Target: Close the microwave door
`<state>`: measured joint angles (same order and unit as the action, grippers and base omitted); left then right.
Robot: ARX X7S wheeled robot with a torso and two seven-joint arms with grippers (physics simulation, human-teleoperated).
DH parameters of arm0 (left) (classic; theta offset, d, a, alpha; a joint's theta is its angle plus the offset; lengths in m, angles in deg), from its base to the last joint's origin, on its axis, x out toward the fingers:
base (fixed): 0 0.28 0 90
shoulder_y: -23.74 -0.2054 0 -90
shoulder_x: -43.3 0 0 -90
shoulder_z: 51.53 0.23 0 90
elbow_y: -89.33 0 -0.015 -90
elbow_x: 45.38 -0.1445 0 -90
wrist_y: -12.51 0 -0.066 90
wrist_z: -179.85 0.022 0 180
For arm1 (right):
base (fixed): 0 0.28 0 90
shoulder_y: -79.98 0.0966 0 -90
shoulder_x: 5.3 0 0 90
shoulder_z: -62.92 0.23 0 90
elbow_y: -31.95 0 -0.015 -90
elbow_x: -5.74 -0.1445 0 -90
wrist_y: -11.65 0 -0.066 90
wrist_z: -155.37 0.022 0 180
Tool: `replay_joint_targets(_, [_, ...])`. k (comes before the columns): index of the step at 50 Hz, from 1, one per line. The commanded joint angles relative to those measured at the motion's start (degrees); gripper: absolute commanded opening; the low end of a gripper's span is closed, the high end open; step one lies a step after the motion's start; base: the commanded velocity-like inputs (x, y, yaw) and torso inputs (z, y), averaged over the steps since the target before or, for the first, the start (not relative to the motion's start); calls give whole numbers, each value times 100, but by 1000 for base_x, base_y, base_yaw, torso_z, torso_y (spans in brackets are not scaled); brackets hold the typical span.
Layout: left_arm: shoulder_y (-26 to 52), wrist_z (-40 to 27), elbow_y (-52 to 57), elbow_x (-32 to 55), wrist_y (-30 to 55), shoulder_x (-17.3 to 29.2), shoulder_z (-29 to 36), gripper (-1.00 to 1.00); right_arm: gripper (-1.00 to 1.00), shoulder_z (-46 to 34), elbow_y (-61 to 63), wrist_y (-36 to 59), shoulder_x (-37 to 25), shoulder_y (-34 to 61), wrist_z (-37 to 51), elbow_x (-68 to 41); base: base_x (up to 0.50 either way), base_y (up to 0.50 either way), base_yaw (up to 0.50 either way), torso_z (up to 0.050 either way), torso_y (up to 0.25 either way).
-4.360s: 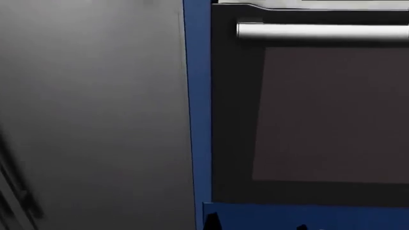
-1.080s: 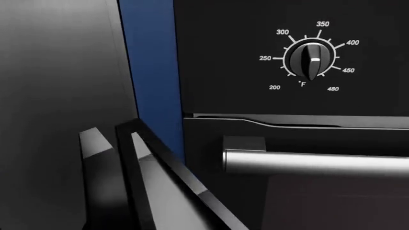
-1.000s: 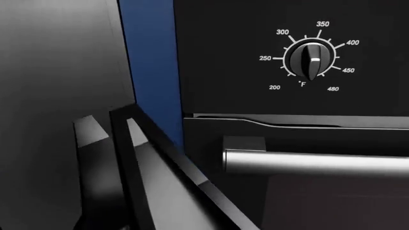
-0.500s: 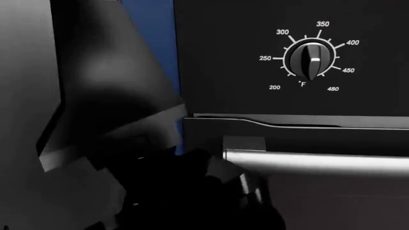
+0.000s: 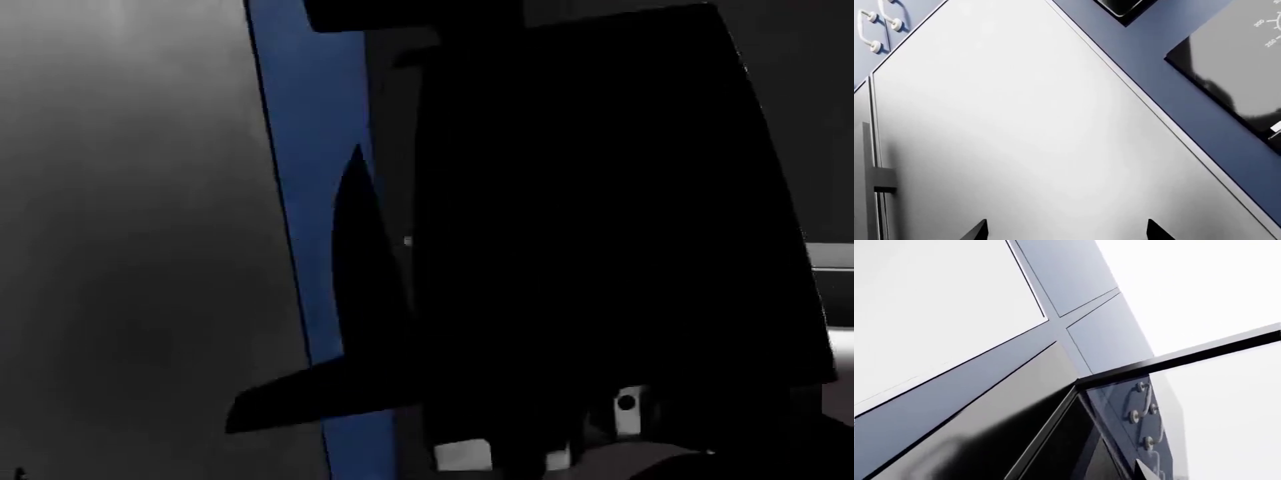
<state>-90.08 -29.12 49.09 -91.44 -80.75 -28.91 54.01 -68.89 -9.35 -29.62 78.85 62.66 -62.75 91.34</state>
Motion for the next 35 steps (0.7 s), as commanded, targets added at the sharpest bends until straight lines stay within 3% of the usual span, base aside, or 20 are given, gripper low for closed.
replay_joint_targets(1, [63, 63, 3, -3, 48, -14, 44, 100, 100, 567, -648, 306, -298, 494, 450, -852, 0, 0, 0, 0, 0])
replay_joint_targets(22, [82, 132, 66, -77, 101, -29, 119, 100, 100, 1181, -1189, 451, -442, 686, 921, -1683, 0, 0, 0, 0, 0])
replay_joint_targets(35, [96, 115, 52, -76, 109, -12, 136, 100, 100, 1675, -2044, 443, -399, 1396, 1062, -2456, 0, 0, 0, 0, 0])
